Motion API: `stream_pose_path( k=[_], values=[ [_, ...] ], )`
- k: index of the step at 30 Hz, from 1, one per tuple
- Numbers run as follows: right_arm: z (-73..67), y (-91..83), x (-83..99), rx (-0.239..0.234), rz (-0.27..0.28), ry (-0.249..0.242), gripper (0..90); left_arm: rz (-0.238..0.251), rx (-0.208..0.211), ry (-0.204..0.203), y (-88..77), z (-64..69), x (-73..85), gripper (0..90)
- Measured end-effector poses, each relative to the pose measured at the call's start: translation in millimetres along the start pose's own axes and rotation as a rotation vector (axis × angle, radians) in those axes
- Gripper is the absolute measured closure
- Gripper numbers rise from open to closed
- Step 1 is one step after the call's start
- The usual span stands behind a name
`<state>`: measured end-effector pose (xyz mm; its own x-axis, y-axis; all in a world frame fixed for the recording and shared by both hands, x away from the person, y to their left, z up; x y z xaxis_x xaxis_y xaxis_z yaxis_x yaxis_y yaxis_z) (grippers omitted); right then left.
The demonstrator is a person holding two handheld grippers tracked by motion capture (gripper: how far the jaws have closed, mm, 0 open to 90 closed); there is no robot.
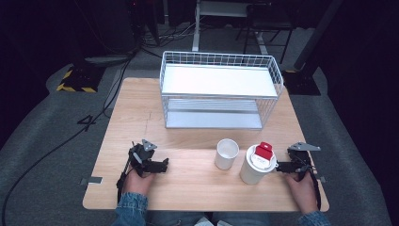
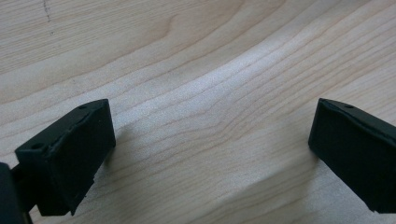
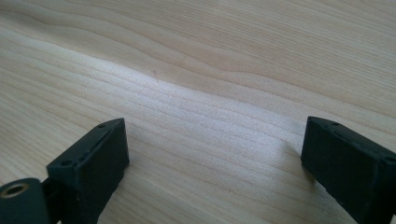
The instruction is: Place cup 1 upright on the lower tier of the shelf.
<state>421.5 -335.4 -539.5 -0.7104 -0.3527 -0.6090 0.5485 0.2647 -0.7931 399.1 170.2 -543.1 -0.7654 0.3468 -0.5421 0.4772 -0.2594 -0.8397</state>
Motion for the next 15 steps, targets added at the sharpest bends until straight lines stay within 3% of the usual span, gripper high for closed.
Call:
stream_pose_path(
  k=[7, 15],
  values=[
    [0.0, 0.0, 0.0, 0.000, 0.000, 0.000, 7.5, 0.001, 0.004, 0.017, 1.0, -1.4, -1.9, 1.0],
    [0.0, 0.0, -0.1, 0.000, 0.000, 0.000, 7.5, -0.038, 0.001, -0.007, 2.2, -2.5, -9.4, 0.6]
  ],
)
Point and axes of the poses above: each handheld gripper's, and its own axes: y roughly forward along the jaws, x roughly out of its underside, z roughly to its right, the point moved 5 cm from there along y, roughly forward along the jaws, and after that the axes turned 9 degrees about -z, right-handed, at the moved point
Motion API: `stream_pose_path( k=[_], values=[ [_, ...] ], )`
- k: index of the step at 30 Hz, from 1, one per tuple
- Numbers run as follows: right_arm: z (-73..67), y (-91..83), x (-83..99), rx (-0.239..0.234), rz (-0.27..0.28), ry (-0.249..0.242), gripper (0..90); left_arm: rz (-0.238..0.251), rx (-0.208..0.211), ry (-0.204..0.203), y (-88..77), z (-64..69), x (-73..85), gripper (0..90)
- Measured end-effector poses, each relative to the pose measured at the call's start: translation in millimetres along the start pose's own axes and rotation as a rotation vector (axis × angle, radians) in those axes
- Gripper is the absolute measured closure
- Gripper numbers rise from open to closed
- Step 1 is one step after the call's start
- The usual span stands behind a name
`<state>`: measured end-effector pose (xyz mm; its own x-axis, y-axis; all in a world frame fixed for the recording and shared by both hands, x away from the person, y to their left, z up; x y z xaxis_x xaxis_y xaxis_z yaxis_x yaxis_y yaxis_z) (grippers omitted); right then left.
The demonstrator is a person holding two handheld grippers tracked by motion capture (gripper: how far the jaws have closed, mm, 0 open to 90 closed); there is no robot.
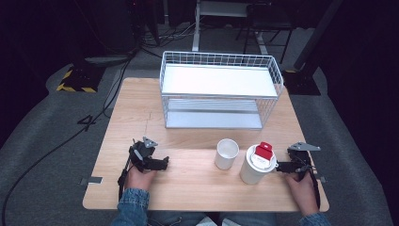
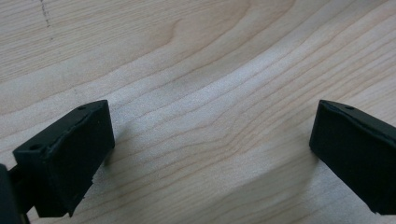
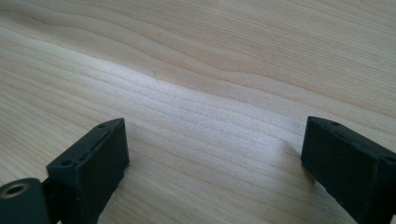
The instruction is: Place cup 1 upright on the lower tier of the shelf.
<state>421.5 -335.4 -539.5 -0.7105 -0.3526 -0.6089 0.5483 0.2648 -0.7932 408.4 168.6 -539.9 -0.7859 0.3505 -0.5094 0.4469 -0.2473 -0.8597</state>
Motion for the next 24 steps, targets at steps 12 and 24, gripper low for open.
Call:
stream_pose_path(
  k=[12, 24],
  values=[
    [0.5, 0.6, -0.8, 0.000, 0.001, -0.004, 7.5, 0.096, 0.054, 0.074, -32.4, 26.8, -16.4, 3.6],
    [0.4, 0.6, -0.8, -0.001, 0.001, -0.004, 7.5, 0.167, 0.150, 0.220, -56.7, 79.5, -35.9, 4.4]
  ],
)
Point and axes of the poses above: each handheld gripper's, and its own axes: y roughly forward along the jaws, x roughly out of its underside, z roughly to its right, the point moved 5 cm from there along y, roughly forward along the jaws, and after that the axes turned 9 degrees about -z, right-handed, at the moved point
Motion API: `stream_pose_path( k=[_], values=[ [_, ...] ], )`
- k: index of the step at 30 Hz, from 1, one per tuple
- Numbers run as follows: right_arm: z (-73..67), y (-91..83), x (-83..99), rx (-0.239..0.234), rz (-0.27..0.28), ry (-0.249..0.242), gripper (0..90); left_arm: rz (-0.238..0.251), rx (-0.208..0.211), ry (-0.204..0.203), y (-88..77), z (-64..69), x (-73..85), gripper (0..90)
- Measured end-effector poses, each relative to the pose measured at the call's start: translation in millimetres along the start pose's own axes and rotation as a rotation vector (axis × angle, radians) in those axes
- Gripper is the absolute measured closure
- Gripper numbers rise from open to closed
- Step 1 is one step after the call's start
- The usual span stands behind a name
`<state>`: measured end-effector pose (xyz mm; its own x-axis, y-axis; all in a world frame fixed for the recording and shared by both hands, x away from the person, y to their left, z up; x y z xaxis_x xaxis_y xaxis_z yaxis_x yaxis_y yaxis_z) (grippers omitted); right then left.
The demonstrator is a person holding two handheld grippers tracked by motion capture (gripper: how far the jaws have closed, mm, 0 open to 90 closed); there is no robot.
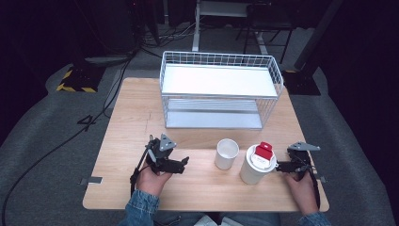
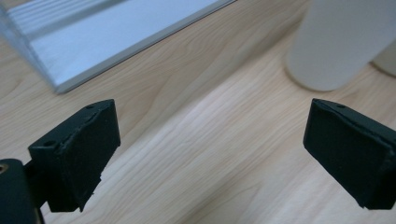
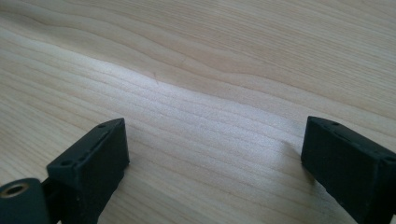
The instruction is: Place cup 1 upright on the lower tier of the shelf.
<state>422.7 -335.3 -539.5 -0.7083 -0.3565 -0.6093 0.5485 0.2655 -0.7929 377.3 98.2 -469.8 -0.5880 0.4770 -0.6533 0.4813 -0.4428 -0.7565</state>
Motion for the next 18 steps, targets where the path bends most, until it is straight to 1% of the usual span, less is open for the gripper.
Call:
stream_pose_path(
  k=[2, 3, 4, 9, 13, 17, 18],
  values=[
    [-0.1, 0.0, 0.0, -0.001, 0.000, 0.001, 7.5, 0.019, 0.024, 0.018, 0.1, 8.4, -5.4, 4.4],
    [0.0, 0.0, 0.0, 0.000, 0.000, 0.000, 7.5, 0.019, 0.024, 0.018, 0.1, 8.4, -5.4, 4.4],
    [0.0, 0.0, 0.0, 0.000, 0.000, 0.000, 7.5, 0.026, 0.065, 0.030, 3.5, 17.4, -9.6, 4.4],
    [0.0, 0.0, 0.0, 0.000, 0.000, 0.000, 7.5, 0.012, 0.113, 0.085, 20.9, 38.2, -16.9, 4.6],
    [-0.1, 0.0, 0.0, 0.000, 0.000, 0.000, 7.5, 0.014, 0.146, 0.092, 33.2, 48.4, -22.6, 4.6],
    [-0.1, 0.0, 0.1, -0.001, 0.000, 0.000, 7.5, 0.036, 0.165, 0.100, 39.8, 54.2, -28.5, 4.5],
    [-0.1, 0.0, 0.1, -0.001, 0.000, 0.000, 7.5, 0.044, 0.183, 0.095, 41.8, 56.4, -30.1, 4.5]
  ],
)
Point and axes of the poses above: each handheld gripper's, and its own axes: y roughly forward along the jaws, x roughly out of its underside, z roughly to its right, the point moved 5 cm from there along y, roughly forward along the jaws, and after that the axes turned 9 degrees about -z, right-handed, at the moved point
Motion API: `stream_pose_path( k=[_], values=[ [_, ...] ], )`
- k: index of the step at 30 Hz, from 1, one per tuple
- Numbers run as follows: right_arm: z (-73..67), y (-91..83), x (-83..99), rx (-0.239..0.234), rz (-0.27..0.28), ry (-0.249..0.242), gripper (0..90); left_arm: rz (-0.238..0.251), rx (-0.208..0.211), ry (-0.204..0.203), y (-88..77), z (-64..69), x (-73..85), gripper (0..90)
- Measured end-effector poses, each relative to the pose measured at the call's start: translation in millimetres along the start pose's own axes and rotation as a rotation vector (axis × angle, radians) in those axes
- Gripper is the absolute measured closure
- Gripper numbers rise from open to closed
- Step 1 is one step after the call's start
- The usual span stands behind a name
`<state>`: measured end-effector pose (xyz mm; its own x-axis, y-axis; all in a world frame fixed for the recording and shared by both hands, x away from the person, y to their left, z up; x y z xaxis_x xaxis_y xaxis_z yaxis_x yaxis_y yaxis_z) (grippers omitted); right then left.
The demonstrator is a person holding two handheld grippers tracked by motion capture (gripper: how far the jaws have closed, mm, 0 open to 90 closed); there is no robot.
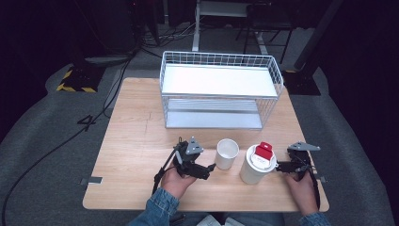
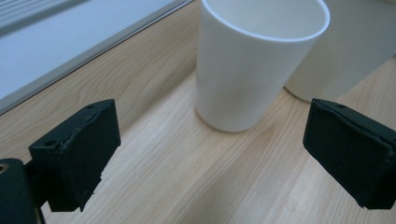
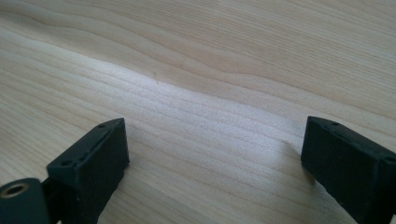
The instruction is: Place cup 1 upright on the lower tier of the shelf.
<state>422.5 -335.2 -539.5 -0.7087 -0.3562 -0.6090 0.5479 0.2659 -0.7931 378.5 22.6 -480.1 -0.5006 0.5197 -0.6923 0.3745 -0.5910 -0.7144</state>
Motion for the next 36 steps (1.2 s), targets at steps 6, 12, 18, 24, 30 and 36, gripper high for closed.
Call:
stream_pose_path(
  k=[6, 12, 18, 24, 30, 36],
  values=[
    [-0.2, -0.1, 0.1, -0.001, -0.001, 0.002, 7.5, 0.038, 0.070, -0.016, 15.6, 4.2, -6.9, 4.9],
    [-0.1, -0.1, 0.1, 0.000, -0.001, 0.001, 7.5, 0.037, 0.093, -0.020, 37.3, 6.8, -10.7, 5.0],
    [-0.2, -0.1, 0.1, -0.001, -0.001, 0.002, 7.5, 0.039, 0.080, 0.005, 53.6, 10.9, -12.0, 5.0],
    [-0.2, -0.1, 0.1, 0.000, -0.001, 0.002, 7.5, 0.050, 0.083, 0.022, 62.3, 13.4, -11.0, 6.3],
    [-0.2, 0.0, 0.1, -0.001, -0.001, 0.002, 7.5, 0.057, 0.084, 0.027, 70.6, 15.8, -8.2, 7.7],
    [0.1, 0.0, 0.0, 0.001, 0.000, -0.001, 7.5, 0.064, 0.073, 0.032, 75.4, 18.1, -10.1, 9.2]
  ],
)
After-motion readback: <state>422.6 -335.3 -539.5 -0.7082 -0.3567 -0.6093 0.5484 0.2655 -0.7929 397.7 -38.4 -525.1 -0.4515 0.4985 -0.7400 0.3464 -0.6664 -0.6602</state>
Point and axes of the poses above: each handheld gripper's, and its own axes: y roughly forward along the jaws, x roughly out of its underside, z roughly to its right, the point moved 5 cm from there along y, roughly forward along the jaws, and after that the axes turned 9 degrees about -z, right-handed, at the moved point
